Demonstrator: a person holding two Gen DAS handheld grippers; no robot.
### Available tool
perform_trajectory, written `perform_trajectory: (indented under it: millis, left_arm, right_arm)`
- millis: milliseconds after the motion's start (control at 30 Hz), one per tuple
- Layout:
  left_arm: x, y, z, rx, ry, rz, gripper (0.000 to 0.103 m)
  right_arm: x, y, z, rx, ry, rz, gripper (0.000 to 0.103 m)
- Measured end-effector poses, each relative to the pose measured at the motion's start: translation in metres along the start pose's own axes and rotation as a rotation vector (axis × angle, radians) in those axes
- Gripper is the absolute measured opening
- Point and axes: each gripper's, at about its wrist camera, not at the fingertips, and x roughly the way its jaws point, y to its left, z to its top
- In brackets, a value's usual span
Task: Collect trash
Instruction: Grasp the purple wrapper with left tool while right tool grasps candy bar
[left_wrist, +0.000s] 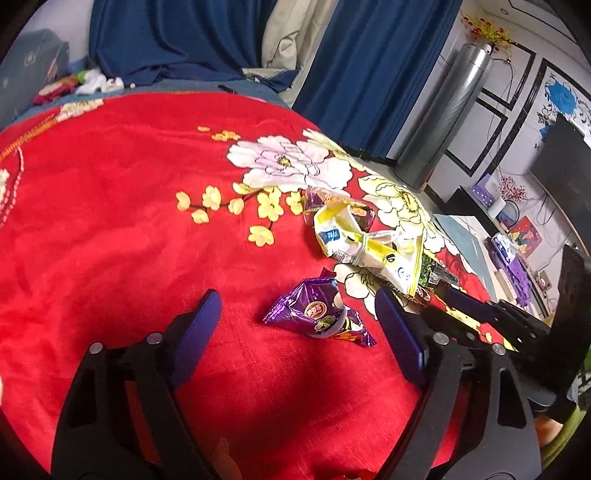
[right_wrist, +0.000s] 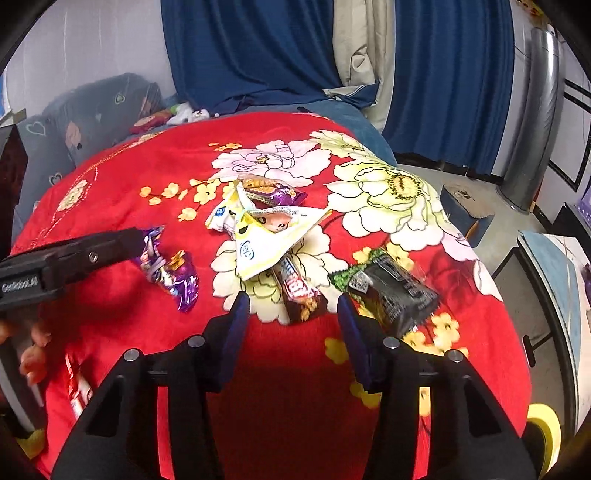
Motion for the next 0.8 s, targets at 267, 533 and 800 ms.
perform_trajectory:
  millis: [267, 533, 800]
  left_arm:
    - [0.017, 0.009, -0.003, -0.04, 0.058, -0.01, 0.069]
    - [0.019, 0.007, -0.005, -0.026, 0.069, -0.026, 0.041]
    - [0.019, 0.0, -0.006, 0.004, 0.072, -0.042, 0.036]
  right_arm:
    - [0.029, 0.006, 0.007, -0.026, 0.045, -0.014, 0.04]
    - [0.025, -0.005, -0.003, 0.078, 0.046, 0.046, 0.024]
    - [0.005, 0.0, -0.022, 0.105, 0.034, 0.085, 0.02]
